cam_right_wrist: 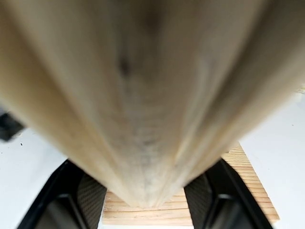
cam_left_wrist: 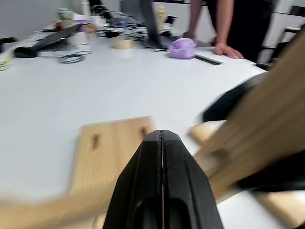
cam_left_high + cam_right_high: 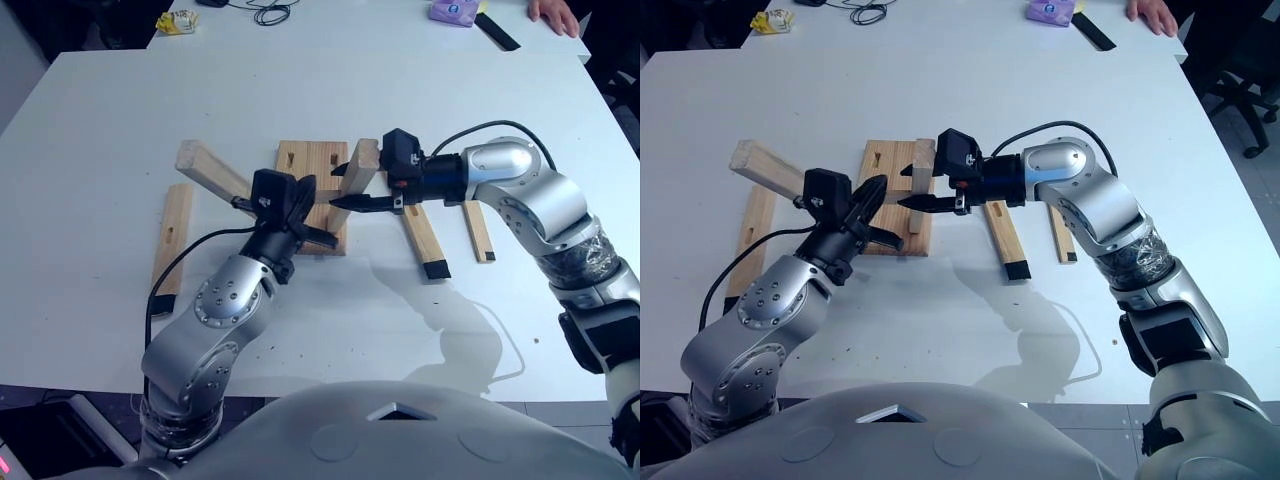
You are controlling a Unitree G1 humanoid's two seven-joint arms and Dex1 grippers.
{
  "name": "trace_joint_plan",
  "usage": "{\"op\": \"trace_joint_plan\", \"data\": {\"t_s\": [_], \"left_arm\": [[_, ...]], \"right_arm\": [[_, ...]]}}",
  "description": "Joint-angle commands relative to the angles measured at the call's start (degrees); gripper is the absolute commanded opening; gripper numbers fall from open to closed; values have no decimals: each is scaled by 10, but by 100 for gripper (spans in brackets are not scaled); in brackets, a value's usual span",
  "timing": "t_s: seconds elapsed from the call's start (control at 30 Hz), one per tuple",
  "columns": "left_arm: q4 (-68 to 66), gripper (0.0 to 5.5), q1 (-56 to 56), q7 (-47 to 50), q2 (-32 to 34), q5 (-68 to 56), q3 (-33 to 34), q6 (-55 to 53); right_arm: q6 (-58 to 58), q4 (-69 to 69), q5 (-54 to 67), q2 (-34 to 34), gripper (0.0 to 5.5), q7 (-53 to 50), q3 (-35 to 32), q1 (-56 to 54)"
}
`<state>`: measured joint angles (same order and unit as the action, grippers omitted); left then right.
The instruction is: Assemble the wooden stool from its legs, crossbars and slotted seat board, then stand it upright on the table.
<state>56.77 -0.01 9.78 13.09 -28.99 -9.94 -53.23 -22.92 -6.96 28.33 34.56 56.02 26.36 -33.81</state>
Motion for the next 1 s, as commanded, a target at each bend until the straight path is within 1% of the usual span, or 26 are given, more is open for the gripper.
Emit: {"op": "trace_joint_plan", "data": {"t_s": [0.03,0.1,0.13,0.2,0.23,0.3,0.37,0.43,0.5,0.53,0.57,0.63,0.67,0.7,0.73,0.87,1.0], "left_arm": [[32,0,-104,-12,19,-75,74,40],[32,0,-149,-10,47,-118,102,58],[32,0,-175,2,60,-149,135,72],[30,0,-216,35,94,-205,248,69],[26,0,-213,38,123,-217,301,55],[5,0,-150,15,199,-203,402,-2],[-33,0,-23,-38,250,-159,501,-40],[-58,0,75,-78,267,-131,539,-52],[-67,0,158,-103,268,-87,514,-36],[-73,0,182,-105,254,-75,493,-26],[-78,0,204,-107,250,-52,458,-12],[-83,0,213,-105,221,-33,407,10],[-85,0,217,-106,217,-17,381,22],[-90,0,215,-105,205,-7,369,32],[-96,0,219,-105,204,10,362,43],[-94,0,252,-104,169,38,380,75],[-114,0,258,-116,168,70,394,111]], "right_arm": [[-47,23,-84,31,204,-3,43,43],[-52,17,-82,32,204,-5,43,45],[-53,15,-81,31,204,-4,44,43],[-47,26,-86,31,204,-1,45,40],[-44,30,-88,32,204,-1,45,40],[-44,29,-88,36,204,-2,43,44],[-47,25,-87,38,204,-3,41,46],[-49,22,-86,41,204,-6,37,50],[-49,23,-86,41,204,-7,35,51],[-49,24,-87,41,204,-7,34,51],[-50,23,-87,40,204,-7,34,51],[-50,26,-88,38,204,-6,34,48],[-52,25,-88,38,204,-7,33,48],[-54,21,-87,41,204,-7,32,49],[-56,18,-86,44,204,-8,30,50],[-47,31,-89,45,204,7,34,40],[-46,34,-92,44,204,11,35,38]]}}
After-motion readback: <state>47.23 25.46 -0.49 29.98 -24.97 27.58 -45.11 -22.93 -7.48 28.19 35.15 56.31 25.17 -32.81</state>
